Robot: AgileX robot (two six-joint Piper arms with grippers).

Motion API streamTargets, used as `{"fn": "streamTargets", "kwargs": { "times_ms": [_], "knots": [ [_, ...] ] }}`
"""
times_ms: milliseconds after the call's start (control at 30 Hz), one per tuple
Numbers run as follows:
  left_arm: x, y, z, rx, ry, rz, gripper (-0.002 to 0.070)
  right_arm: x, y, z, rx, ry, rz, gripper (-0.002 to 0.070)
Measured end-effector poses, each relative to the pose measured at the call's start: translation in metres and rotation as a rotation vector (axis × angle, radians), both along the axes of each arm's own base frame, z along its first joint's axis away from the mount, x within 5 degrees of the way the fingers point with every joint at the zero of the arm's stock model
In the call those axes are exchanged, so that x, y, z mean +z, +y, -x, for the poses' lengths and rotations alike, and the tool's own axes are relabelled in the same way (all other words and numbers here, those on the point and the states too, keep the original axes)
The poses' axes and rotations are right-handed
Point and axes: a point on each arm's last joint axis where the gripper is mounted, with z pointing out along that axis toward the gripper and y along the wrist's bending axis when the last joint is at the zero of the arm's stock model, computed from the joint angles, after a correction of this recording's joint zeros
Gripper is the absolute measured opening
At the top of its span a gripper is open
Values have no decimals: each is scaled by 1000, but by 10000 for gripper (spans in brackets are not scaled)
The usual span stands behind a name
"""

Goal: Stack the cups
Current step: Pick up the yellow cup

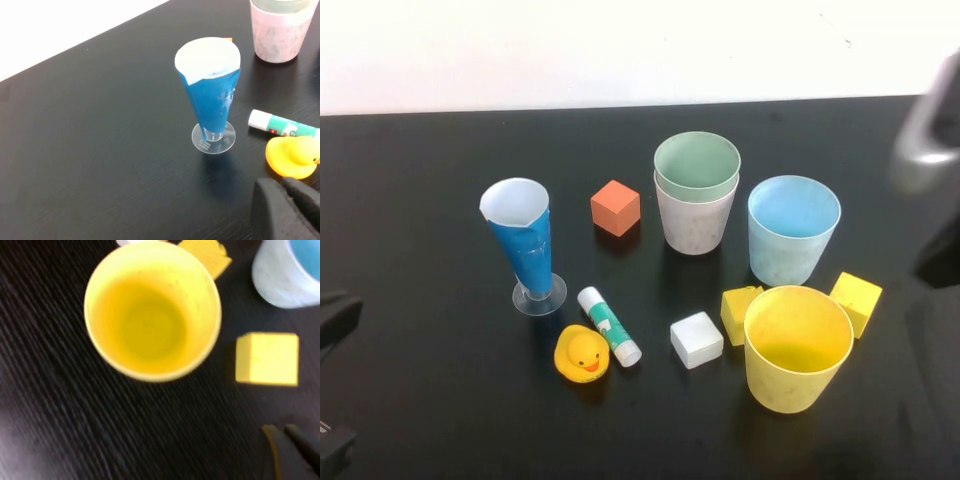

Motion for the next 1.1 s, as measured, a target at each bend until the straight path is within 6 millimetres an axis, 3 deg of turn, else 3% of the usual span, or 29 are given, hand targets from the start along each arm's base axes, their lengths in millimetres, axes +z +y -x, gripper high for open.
{"fn": "streamTargets", "kwargs": {
  "times_ms": [167,267,500,633,733,900,1000,1100],
  "knots": [
    [0,0,0,1,-2,-4,2,-14,39,-15,79,41,45,13],
    [0,0,0,2,-3,-5,2,-19,52,-20,103,57,51,43],
    [0,0,0,2,-4,-7,1,-39,61,-35,25,126,80,290],
    [0,1,-1,6,-10,-16,1,-56,67,-44,12,174,105,347],
    [1,2,-1,12,-19,-30,1,-70,71,-52,9,205,124,316],
    [1,3,-1,16,-24,-37,1,-75,73,-55,8,214,129,72],
    [1,3,-2,17,-26,-40,1,-56,69,-50,19,157,110,24],
    [1,3,-2,17,-26,-40,1,-18,63,-43,25,41,62,18]
  ]
}}
